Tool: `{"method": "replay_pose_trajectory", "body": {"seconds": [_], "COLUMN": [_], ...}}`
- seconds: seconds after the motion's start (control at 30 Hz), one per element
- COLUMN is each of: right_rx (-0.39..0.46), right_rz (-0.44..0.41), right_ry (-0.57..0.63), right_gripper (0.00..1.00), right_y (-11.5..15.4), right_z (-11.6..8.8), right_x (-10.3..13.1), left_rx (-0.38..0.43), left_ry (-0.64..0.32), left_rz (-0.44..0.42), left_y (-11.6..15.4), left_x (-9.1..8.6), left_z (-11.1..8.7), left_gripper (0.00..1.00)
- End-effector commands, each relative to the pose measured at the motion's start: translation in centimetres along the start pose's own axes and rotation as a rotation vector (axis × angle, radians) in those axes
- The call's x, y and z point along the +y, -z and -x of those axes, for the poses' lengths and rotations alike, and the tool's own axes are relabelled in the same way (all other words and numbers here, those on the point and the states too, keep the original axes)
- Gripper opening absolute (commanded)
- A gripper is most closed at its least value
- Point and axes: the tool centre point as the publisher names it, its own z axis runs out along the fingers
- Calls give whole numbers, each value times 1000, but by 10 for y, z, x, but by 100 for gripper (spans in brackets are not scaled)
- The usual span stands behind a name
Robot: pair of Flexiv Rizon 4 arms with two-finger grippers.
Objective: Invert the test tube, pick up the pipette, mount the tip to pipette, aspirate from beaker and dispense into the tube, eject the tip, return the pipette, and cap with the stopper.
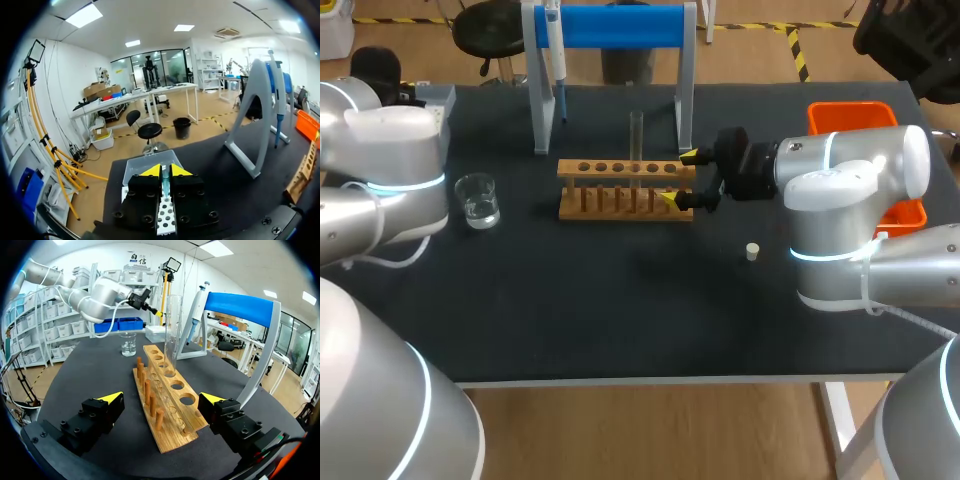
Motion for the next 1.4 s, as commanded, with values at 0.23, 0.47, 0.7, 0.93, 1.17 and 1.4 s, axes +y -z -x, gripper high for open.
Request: {"method": "replay_pose_trajectory", "body": {"seconds": [0.23,0.47,0.7,0.93,1.17,1.4], "right_rx": [0,0,0,0,0,0], "right_rz": [3,3,3,3,3,3], "right_ry": [1,1,1,1,1,1], "right_gripper": [100,100,100,100,100,100], "right_y": [0,0,0,0,0,0], "right_z": [0,0,0,0,0,0], "right_x": [-1,-1,-1,-1,-1,-1], "left_rx": [230,640,640,746,921,1043], "left_ry": [-87,-145,-145,-302,-547,-623], "left_rz": [11,-45,-45,-11,136,169], "left_y": [25,42,42,46,85,127], "left_x": [-16,-19,-19,-35,-55,-68], "left_z": [-17,-44,-44,-64,-133,-188], "left_gripper": [0,0,0,0,0,0]}}
